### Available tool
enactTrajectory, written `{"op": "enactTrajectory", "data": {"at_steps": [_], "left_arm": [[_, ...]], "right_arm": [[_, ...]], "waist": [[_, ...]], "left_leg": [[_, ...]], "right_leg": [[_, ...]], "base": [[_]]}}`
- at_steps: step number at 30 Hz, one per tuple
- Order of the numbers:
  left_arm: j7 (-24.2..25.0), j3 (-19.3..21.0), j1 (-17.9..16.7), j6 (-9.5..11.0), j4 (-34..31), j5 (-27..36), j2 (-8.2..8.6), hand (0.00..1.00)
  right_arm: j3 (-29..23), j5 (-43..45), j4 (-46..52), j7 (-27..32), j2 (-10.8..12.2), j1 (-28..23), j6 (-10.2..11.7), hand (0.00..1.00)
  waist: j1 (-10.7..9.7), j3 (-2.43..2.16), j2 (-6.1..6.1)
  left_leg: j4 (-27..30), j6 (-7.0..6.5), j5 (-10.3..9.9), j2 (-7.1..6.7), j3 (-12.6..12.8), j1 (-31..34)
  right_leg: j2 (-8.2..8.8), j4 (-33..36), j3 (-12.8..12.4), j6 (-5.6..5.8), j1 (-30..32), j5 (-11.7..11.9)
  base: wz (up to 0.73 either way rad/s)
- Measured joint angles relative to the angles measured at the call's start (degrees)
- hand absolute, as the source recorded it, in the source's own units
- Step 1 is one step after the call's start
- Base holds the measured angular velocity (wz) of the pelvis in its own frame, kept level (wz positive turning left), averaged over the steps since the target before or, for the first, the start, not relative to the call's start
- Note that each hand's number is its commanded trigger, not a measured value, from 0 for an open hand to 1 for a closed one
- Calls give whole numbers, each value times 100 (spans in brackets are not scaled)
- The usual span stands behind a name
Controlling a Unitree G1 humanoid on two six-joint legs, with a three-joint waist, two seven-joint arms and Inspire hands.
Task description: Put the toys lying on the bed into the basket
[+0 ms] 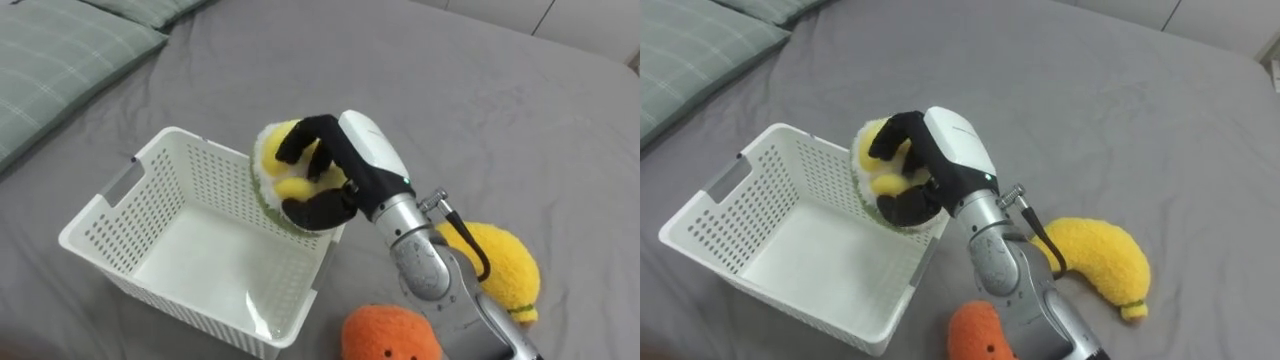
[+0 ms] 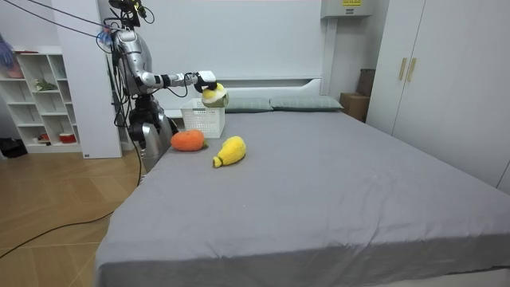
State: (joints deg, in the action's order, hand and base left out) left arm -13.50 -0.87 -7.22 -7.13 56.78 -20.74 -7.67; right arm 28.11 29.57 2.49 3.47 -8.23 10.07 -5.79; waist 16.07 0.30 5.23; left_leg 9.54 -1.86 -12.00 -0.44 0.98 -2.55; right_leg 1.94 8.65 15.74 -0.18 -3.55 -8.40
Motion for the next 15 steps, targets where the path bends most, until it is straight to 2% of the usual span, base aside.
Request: {"op": "enactTrajectory", "data": {"at_steps": [15], "left_arm": [[3, 12, -1, 2, 0, -2, 0, 0]], "right_arm": [[-3, 0, -2, -3, -22, 0, 1, 0]], "waist": [[-1, 12, -18]], "left_leg": [[-1, 0, 0, -1, -2, -6]], "right_leg": [[-1, -4, -1, 0, -8, 0]], "base": [[0]]}}
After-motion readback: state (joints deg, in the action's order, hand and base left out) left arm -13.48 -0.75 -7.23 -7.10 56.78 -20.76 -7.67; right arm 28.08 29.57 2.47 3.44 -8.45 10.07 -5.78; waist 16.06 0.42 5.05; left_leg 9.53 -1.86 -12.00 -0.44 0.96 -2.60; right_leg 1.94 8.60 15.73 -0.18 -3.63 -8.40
